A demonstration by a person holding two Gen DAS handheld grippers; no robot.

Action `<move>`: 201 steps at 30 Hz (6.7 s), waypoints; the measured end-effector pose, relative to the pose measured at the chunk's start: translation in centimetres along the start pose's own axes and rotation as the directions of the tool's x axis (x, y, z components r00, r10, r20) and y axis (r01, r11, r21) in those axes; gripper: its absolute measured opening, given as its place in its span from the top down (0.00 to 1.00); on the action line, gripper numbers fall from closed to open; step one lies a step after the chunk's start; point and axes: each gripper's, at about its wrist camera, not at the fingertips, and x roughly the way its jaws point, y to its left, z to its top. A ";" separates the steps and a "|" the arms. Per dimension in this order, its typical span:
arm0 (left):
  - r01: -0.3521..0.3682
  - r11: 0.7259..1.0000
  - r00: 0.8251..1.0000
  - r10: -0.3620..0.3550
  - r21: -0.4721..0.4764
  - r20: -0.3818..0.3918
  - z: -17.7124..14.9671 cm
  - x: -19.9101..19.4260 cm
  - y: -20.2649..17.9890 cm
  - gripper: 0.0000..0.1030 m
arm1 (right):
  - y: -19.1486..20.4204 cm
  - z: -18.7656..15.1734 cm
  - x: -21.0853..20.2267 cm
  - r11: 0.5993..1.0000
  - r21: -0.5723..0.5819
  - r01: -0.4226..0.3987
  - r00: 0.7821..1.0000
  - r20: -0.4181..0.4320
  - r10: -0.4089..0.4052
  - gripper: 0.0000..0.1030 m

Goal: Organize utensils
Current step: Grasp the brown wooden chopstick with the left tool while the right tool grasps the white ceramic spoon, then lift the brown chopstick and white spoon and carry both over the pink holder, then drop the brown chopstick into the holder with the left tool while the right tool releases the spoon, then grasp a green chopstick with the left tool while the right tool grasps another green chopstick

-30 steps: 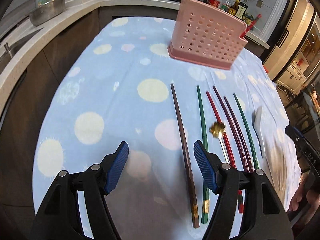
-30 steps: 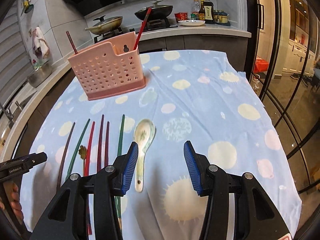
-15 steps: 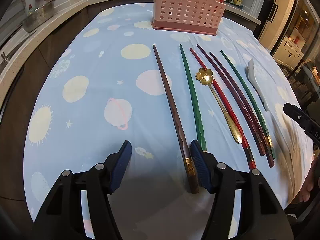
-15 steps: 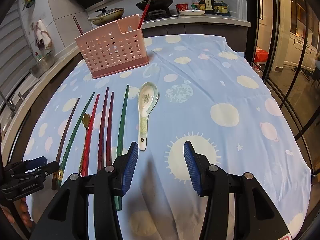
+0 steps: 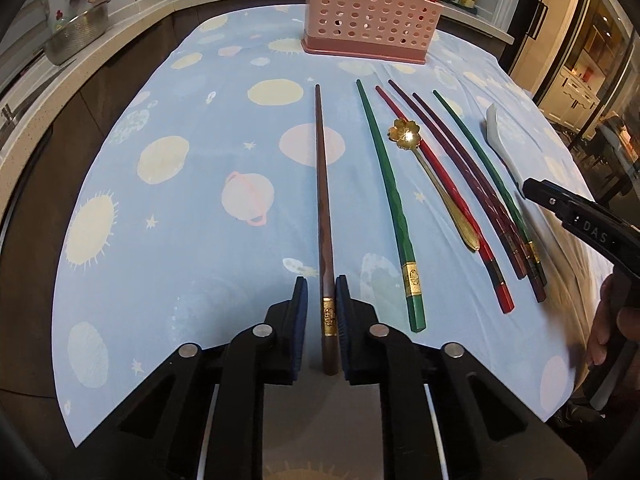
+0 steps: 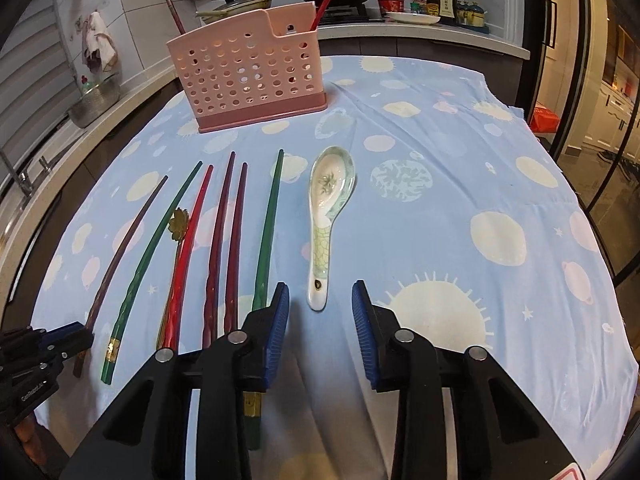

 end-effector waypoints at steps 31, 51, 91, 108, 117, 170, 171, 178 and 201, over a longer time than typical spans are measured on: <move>0.042 0.998 0.999 -0.043 -0.055 -0.021 -1.1 -0.7 0.4 0.93 | -0.8 -0.4 0.7 1.000 -0.005 0.008 1.000 0.008 -0.008 0.90; 0.083 0.994 0.976 -0.067 -0.071 0.207 4.4 -8.5 1.8 0.93 | -1.6 2.5 -5.4 0.996 0.034 -0.078 0.988 0.134 0.073 0.94; 0.069 0.991 0.770 -0.127 0.117 0.625 33.0 -18.1 -3.4 0.93 | 1.5 27.9 -5.5 0.969 -0.043 -0.242 0.898 0.368 0.241 0.95; 0.096 0.991 0.863 -0.132 0.098 0.488 36.8 -8.2 -4.1 0.93 | 1.4 29.1 3.6 0.977 0.016 -0.215 0.951 0.231 0.206 0.94; 0.064 0.996 0.862 -0.088 0.065 0.500 35.8 -8.4 -3.4 0.67 | 0.9 28.1 2.6 0.983 0.025 -0.180 0.950 0.263 0.167 0.90; 0.056 0.996 0.998 -0.057 0.065 0.014 0.6 0.4 -3.9 0.66 | 1.9 -4.6 -3.8 0.997 -0.045 -0.064 0.998 -0.030 0.063 0.90; 0.057 0.996 0.998 -0.058 0.063 0.014 0.6 0.4 -3.9 0.66 | 2.0 -4.6 -3.9 0.997 -0.046 -0.067 0.997 -0.028 0.066 0.90; 0.051 0.997 0.998 -0.052 0.061 0.016 0.5 0.4 -3.6 0.73 | 2.3 -4.8 -3.4 0.995 -0.048 -0.087 0.995 -0.044 0.085 0.90; 0.072 0.996 0.997 -0.074 0.057 0.017 0.5 0.6 -3.3 0.89 | 2.2 -5.0 -2.5 0.993 -0.050 -0.104 0.993 -0.056 0.101 0.92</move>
